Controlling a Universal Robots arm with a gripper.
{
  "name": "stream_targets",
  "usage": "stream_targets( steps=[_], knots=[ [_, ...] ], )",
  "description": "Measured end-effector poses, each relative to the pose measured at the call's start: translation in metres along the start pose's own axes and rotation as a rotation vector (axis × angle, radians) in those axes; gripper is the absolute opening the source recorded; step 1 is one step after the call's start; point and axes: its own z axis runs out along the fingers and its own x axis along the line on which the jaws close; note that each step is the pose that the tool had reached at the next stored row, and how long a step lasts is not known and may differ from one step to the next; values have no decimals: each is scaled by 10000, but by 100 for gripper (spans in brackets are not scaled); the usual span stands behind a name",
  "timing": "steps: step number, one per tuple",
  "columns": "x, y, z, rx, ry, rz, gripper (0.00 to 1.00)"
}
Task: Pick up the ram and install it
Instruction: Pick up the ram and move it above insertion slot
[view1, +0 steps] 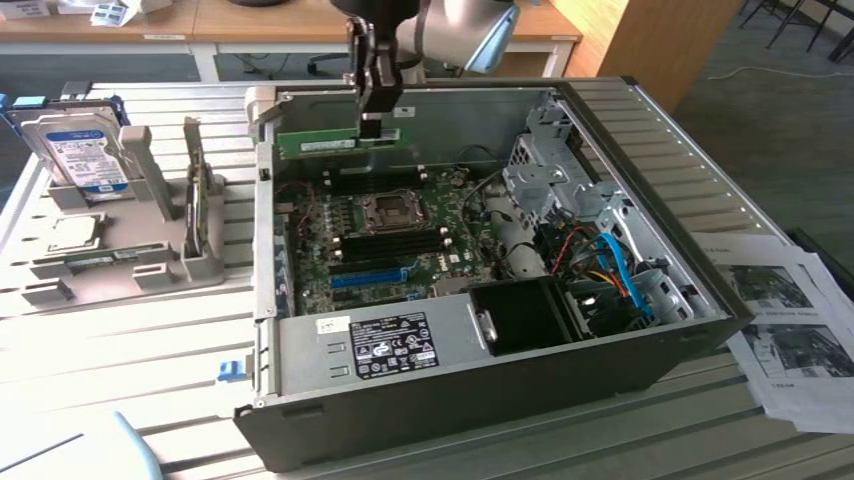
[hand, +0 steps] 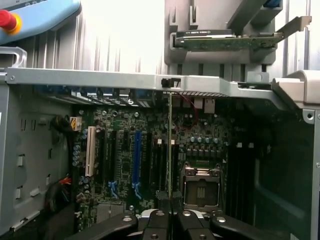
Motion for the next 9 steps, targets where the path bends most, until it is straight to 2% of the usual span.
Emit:
stream_targets(
  steps=[9],
  knots=[
    [7, -273, -8, 0, -1, -1, 11]
  ],
)
